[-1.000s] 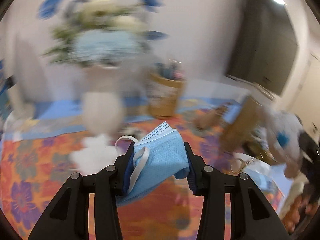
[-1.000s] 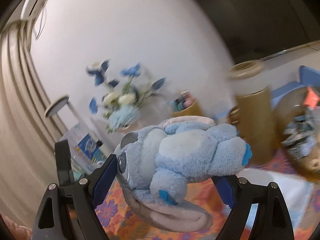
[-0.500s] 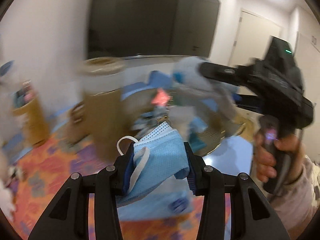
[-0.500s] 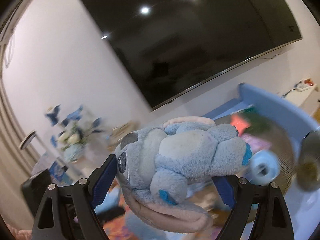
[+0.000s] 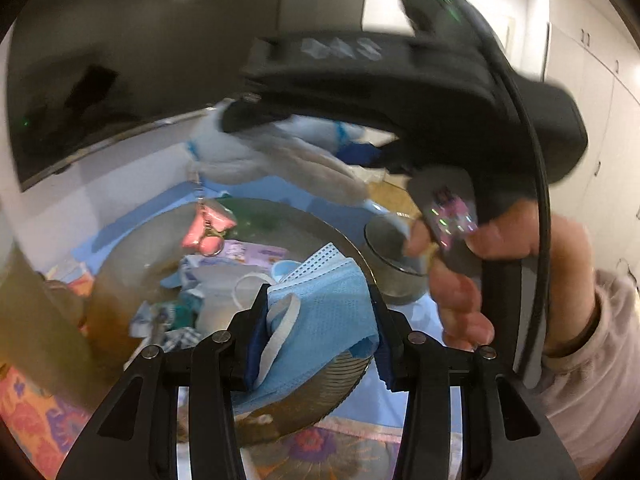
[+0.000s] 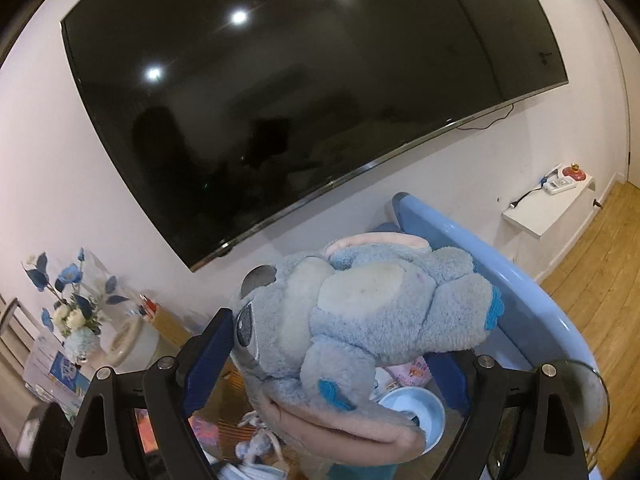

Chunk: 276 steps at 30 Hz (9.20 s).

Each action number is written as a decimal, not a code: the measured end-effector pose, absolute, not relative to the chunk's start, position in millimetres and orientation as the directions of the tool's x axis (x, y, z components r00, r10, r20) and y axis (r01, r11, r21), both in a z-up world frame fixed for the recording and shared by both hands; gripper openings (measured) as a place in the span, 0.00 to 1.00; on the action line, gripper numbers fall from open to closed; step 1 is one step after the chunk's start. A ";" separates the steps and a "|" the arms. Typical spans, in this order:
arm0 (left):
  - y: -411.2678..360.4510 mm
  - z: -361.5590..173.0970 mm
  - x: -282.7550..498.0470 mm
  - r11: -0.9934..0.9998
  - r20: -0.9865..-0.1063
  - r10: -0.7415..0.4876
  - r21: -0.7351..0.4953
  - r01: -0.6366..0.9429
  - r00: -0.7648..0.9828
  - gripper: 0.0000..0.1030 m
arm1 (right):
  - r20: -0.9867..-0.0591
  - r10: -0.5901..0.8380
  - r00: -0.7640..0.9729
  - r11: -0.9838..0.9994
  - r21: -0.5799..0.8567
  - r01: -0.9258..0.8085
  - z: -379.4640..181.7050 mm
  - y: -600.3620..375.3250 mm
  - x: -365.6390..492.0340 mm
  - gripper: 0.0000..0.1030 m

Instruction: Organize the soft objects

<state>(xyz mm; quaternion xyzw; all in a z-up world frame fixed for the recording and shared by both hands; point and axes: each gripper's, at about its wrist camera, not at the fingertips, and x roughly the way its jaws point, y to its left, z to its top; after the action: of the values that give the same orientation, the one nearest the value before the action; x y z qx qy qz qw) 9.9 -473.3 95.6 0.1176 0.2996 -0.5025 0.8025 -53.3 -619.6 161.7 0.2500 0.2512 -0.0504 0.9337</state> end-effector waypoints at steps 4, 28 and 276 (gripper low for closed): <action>-479.0 83.9 19.0 0.470 -0.650 -0.700 -0.105 0.877 0.297 0.75 | -0.517 0.075 0.853 0.875 0.444 0.193 156.1 -616.8 -35.0 0.90; -423.6 127.9 -10.0 0.448 -0.601 -0.741 -0.109 0.887 0.300 0.78 | -0.427 0.139 0.893 0.871 0.482 0.095 202.1 -564.8 -65.1 0.96; 6.4 6.6 26.4 0.968 -0.789 0.139 -0.019 -0.249 0.599 0.99 | -0.788 -0.194 0.585 0.944 0.012 0.330 -12.0 -168.0 -9.9 1.00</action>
<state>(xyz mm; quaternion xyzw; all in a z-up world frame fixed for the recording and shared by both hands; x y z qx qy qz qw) 26.4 6.4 6.6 -0.0637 0.4344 0.1088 0.8919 -9.9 -168.0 -12.0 0.0787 0.4311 -0.1478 0.8866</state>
